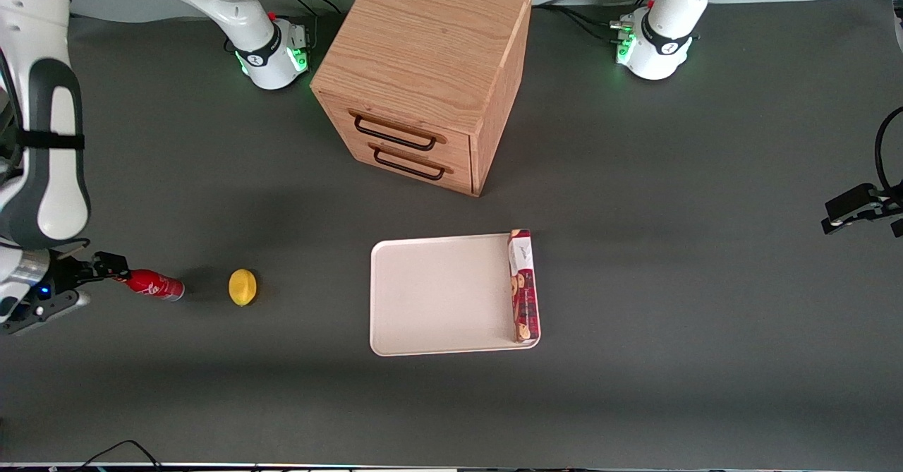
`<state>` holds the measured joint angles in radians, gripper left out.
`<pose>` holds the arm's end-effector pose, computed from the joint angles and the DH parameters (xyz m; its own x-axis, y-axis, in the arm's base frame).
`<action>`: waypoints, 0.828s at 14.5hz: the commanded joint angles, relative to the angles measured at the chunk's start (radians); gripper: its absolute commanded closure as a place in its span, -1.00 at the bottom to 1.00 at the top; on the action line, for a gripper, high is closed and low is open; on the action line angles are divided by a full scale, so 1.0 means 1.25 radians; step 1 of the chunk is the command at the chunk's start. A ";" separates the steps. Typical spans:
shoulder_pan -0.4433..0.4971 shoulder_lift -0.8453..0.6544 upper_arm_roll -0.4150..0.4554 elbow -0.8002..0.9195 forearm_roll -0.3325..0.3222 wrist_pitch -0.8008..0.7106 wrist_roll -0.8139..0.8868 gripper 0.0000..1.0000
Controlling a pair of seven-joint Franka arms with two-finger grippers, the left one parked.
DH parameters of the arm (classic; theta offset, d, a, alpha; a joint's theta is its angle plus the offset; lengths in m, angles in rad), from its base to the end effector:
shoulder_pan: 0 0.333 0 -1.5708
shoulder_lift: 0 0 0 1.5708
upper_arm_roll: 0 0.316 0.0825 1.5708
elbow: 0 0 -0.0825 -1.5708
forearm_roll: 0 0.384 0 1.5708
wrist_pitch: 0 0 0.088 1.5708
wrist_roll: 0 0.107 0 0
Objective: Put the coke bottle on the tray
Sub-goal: 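Move the right gripper down over the red Coca-Cola bottle, then close the right gripper around the bottle's body and lift it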
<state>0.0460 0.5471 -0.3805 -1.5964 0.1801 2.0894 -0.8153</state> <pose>0.6603 -0.1832 0.3308 0.9045 0.4249 -0.0361 0.4258 -0.9046 0.0191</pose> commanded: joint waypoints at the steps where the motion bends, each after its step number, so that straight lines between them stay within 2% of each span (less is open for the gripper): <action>1: 0.005 -0.007 -0.009 -0.044 0.029 0.039 -0.023 -1.00; 7: 0.017 -0.034 -0.010 -0.072 0.029 0.027 0.012 -0.97; 10: 0.017 -0.058 -0.010 -0.100 0.023 0.023 0.019 -0.67; 12: 0.017 -0.062 -0.011 -0.106 0.022 0.023 0.019 -0.28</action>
<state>0.0530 0.5120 -0.3835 -1.6828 0.1931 2.1190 -0.8051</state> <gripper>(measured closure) 0.167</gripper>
